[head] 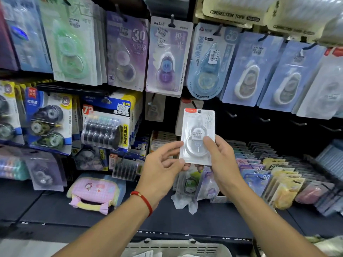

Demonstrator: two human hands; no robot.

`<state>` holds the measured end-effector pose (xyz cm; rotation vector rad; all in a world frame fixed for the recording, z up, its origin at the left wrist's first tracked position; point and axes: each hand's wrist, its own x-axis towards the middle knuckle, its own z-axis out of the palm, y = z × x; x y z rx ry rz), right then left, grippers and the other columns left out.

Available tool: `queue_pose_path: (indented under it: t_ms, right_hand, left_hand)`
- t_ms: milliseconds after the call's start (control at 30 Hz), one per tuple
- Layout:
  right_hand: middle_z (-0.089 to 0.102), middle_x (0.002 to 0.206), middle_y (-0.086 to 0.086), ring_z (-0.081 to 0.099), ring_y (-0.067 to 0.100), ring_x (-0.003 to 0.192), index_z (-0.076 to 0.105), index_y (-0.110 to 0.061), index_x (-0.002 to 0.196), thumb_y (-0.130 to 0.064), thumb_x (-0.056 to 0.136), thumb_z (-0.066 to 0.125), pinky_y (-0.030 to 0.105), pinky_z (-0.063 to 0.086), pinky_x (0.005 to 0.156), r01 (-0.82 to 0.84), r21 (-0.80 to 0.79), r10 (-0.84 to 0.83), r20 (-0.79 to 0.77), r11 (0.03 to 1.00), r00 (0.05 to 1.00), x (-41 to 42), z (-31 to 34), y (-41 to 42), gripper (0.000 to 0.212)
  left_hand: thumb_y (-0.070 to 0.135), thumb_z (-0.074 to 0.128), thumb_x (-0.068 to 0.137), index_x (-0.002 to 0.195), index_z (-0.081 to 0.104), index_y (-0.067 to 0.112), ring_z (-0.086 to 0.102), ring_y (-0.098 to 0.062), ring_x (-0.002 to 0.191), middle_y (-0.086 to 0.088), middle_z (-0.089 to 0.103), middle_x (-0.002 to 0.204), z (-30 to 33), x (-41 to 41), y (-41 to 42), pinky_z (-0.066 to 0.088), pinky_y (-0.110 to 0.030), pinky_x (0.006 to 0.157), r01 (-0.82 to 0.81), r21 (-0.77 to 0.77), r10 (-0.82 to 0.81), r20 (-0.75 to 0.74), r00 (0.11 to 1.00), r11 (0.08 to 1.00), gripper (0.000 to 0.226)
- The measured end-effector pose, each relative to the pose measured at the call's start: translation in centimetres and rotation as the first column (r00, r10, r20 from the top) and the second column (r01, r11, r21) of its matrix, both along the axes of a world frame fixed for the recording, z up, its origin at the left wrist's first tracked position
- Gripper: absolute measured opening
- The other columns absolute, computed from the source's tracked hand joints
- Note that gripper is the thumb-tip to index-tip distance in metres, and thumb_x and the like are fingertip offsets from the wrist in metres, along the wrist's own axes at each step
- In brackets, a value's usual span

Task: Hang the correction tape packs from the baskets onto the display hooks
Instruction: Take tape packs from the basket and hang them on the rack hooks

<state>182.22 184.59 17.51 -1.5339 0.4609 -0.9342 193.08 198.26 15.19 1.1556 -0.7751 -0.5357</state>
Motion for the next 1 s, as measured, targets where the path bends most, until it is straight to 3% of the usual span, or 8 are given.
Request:
queue_pose_path:
  t_ms: [200,300,367,433,533,633,833,1000]
  right_hand:
    - [0.081,0.102,-0.003,0.079,0.016,0.087,0.066,-0.023,0.124,-0.037,0.102,0.065,0.027,0.059,0.061,0.137,0.014,-0.137,-0.018,0.990,0.990,0.1,-1.0,0.2,0.027]
    - [0.077,0.095,-0.007,0.075,0.012,0.072,0.062,-0.033,0.124,-0.035,0.102,0.064,0.024,0.057,0.054,0.223,-0.124,-0.234,-0.078,0.967,0.969,0.4,-2.7,0.2,0.022]
    - [0.076,0.095,-0.006,0.073,0.011,0.069,0.061,-0.035,0.129,-0.036,0.105,0.062,0.023,0.057,0.057,0.246,-0.195,-0.271,-0.110,0.949,0.956,1.4,-3.4,-0.5,0.025]
    - [0.073,0.091,-0.002,0.072,0.016,0.070,0.059,-0.035,0.133,-0.036,0.106,0.060,0.031,0.058,0.063,0.284,-0.224,-0.319,-0.142,0.932,0.937,3.3,-3.6,-2.0,0.026]
    - [0.071,0.088,0.004,0.074,0.028,0.079,0.055,-0.034,0.142,-0.037,0.107,0.057,0.049,0.061,0.078,0.346,-0.251,-0.400,-0.207,0.904,0.893,6.9,-3.3,-5.1,0.034]
    - [0.074,0.112,0.016,0.071,0.044,0.102,0.053,-0.026,0.151,-0.035,0.107,0.058,0.059,0.057,0.095,0.380,-0.176,-0.417,-0.276,0.908,0.866,9.7,-3.0,-8.2,0.045]
    - [0.074,0.109,0.011,0.067,0.030,0.101,0.055,-0.021,0.151,-0.032,0.106,0.061,0.047,0.055,0.097,0.382,-0.224,-0.441,-0.368,0.897,0.819,9.6,-2.9,-9.0,0.047]
    - [0.069,0.093,0.001,0.072,0.020,0.086,0.068,-0.020,0.114,-0.013,0.105,0.054,0.042,0.059,0.076,0.190,-0.341,-0.327,-0.408,0.921,0.852,3.9,-5.7,-4.8,0.019]
  left_hand:
    - [-0.007,0.068,0.096,0.130,0.067,0.024,0.081,-0.024,0.088,0.000,0.074,0.126,-0.2,0.6,-0.4,0.062,-0.030,0.086,0.007,0.045,-0.007,0.002,1.000,0.999,0.046]
    - [-0.005,0.071,0.093,0.138,0.063,0.028,0.075,-0.003,0.103,0.011,0.064,0.136,-0.5,1.4,-0.5,0.058,-0.030,0.099,0.005,0.172,-0.023,0.108,0.994,0.985,0.057]
    - [-0.007,0.070,0.093,0.144,0.057,0.030,0.068,0.005,0.111,0.021,0.058,0.138,-0.5,2.0,-0.9,0.057,-0.017,0.092,0.055,0.210,-0.076,0.094,0.993,0.976,0.065]
    - [-0.010,0.066,0.094,0.151,0.050,0.028,0.058,0.000,0.128,0.023,0.054,0.137,-0.6,2.5,-1.5,0.054,-0.013,0.088,0.095,0.226,-0.107,0.040,0.993,0.969,0.070]
    - [-0.012,0.061,0.095,0.154,0.048,0.022,0.046,-0.010,0.144,0.012,0.051,0.146,-1.0,3.2,-2.1,0.049,-0.030,0.110,0.087,0.272,-0.099,0.030,0.995,0.958,0.069]
    - [-0.012,0.061,0.094,0.147,0.056,0.021,0.054,-0.016,0.137,0.003,0.055,0.147,-1.9,3.7,-1.8,0.052,-0.045,0.111,0.034,0.320,-0.050,0.043,0.998,0.947,0.063]
    - [-0.008,0.057,0.095,0.115,0.062,0.021,0.063,-0.018,0.094,-0.005,0.067,0.109,-4.0,5.3,-0.3,0.057,-0.034,0.084,-0.147,0.492,0.026,0.245,0.969,0.858,0.035]
    - [0.002,0.057,0.094,0.120,0.062,0.021,0.059,-0.020,0.094,0.000,0.067,0.101,-6.1,5.5,3.6,0.053,-0.033,0.090,-0.155,0.727,-0.341,0.486,0.805,0.669,0.033]
